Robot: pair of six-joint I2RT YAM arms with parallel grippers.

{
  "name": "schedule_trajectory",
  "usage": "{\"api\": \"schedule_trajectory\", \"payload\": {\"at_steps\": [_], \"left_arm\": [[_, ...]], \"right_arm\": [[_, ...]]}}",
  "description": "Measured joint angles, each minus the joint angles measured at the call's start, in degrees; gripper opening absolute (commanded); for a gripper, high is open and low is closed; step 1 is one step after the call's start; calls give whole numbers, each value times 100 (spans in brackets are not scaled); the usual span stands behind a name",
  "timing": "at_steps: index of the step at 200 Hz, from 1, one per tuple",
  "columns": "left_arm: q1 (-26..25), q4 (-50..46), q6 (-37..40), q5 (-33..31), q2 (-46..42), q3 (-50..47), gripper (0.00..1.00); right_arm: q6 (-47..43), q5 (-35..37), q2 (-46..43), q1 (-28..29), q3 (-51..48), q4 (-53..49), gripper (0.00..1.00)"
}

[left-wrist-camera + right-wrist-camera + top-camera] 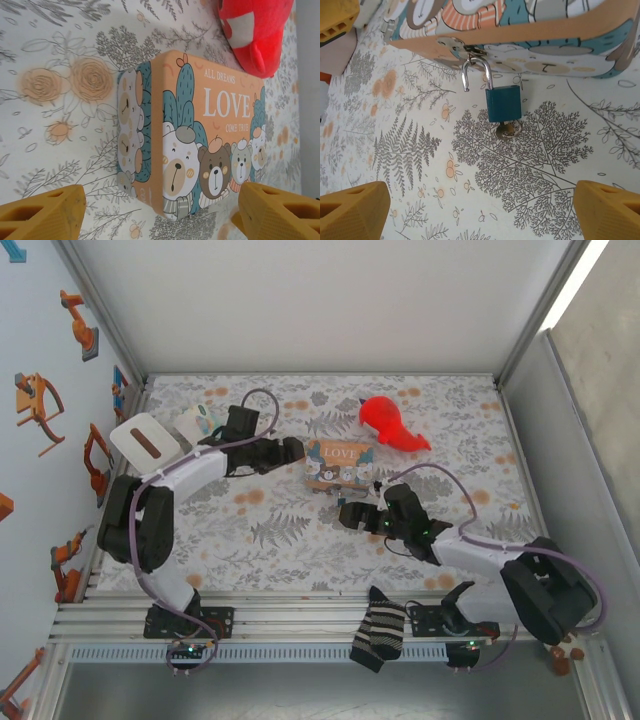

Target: Unlock the padlock with the key

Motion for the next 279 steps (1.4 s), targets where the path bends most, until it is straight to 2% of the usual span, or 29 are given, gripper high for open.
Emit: {"api": "schedule_trajectory", "payload": {"at_steps": [48, 113, 158, 233, 279], "left_arm": [[-28, 37, 9, 686, 706, 332, 78], [-190, 76, 0, 1045, 1397, 514, 72], [-188, 101, 35, 994, 1373, 483, 70], [-190, 166, 11, 782, 791, -199, 70], [-227, 79, -17, 538, 525, -363, 71]], "right_arm": [[136, -214, 557, -238, 199, 439, 93], [-7, -616, 1056, -767, 776, 715, 91], [-304, -922, 1517, -1016, 1180, 660, 90], [-1202, -1403, 2304, -1300, 2094, 520, 88], [-1449, -1528, 2339, -1349, 2142, 546, 87]]}}
